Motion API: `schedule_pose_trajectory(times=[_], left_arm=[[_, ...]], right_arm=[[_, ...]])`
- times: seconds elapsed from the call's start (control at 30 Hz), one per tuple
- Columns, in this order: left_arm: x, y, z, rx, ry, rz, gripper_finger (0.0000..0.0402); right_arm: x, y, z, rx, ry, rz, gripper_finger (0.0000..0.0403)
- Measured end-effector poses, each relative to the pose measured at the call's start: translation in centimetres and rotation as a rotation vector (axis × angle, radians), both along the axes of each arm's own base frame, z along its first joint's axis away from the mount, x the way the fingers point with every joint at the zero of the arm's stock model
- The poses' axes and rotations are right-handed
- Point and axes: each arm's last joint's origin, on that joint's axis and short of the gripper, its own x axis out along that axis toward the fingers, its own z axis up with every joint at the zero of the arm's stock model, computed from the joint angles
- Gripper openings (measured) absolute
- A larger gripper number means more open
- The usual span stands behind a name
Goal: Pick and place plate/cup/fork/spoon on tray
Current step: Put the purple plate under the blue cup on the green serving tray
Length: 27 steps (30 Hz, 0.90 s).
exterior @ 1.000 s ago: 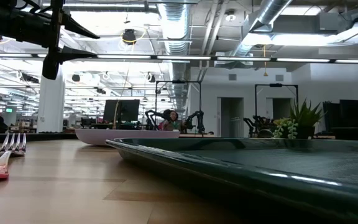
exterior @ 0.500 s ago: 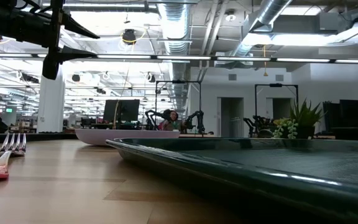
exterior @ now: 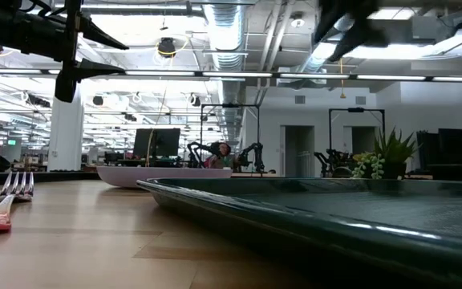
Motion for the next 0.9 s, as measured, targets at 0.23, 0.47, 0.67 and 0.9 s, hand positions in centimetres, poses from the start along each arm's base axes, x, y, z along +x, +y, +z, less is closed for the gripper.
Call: schedule_pose_trajectory(times=[0.23, 0.47, 0.67, 0.9], left_arm=[[0.0, 0.0, 0.0, 0.000, 0.000, 0.000, 0.0176], [0.0, 0.0, 0.0, 0.002, 0.001, 0.000, 0.0176], [0.0, 0.0, 0.0, 0.002, 0.002, -0.001, 0.0176], [0.0, 0.0, 0.0, 0.003, 0.003, -0.001, 0.0176]], right_arm=[[6.6, -3.4, -4.7, -0.022, -0.008, 0.003, 0.0250], [11.7, -6.0, -10.0, 0.027, -0.078, 0.016, 0.0250], [13.9, -7.6, -14.5, 0.101, -0.070, -0.014, 0.0250], [14.7, -9.0, -17.3, 0.095, -0.004, -0.073, 0.0251]])
